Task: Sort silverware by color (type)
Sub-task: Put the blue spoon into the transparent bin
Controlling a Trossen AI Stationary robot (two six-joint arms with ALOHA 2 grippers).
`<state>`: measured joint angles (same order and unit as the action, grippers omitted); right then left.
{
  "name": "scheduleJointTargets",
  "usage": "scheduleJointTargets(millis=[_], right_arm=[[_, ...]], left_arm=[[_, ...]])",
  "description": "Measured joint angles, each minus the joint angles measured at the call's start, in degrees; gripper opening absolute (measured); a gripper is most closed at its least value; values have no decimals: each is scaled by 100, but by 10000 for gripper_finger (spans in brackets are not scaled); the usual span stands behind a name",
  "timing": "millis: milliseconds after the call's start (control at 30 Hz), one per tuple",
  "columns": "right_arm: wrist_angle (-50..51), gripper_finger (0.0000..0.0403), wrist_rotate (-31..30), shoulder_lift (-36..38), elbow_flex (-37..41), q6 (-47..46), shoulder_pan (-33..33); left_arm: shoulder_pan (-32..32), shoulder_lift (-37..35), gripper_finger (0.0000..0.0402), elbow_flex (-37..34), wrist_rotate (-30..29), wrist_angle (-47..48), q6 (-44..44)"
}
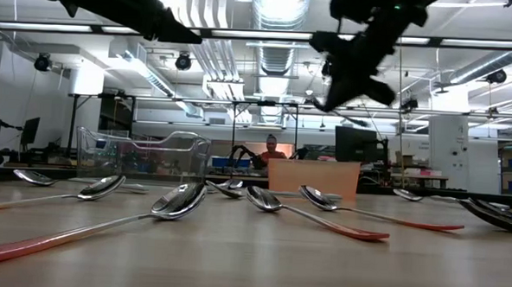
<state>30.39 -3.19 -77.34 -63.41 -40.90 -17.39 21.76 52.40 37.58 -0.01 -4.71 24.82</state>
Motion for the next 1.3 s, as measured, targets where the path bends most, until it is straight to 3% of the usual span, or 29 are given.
scheduleJointTargets(millis=[300, 533, 900, 1100, 1300], right_arm=[[-1281, 12, 12, -1595, -1702, 1736, -21], [-1307, 12, 13, -3003, -3587, 2769, -143], [-1277, 12, 14, -4786, -6266, 3709, -270], [-1380, 12, 10, -5491, -7154, 3890, -291], [-2087, 12, 18, -5862, -7127, 4405, -291]], left_arm=[[0, -134, 0, 0, 0, 8, -2], [0, -518, 0, 0, 0, 183, -98], [-2, -1792, 0, -62, 0, 908, -330], [-2, -2358, 0, -211, 0, 931, -408], [-2, -2751, 0, -214, 0, 1103, -542]])
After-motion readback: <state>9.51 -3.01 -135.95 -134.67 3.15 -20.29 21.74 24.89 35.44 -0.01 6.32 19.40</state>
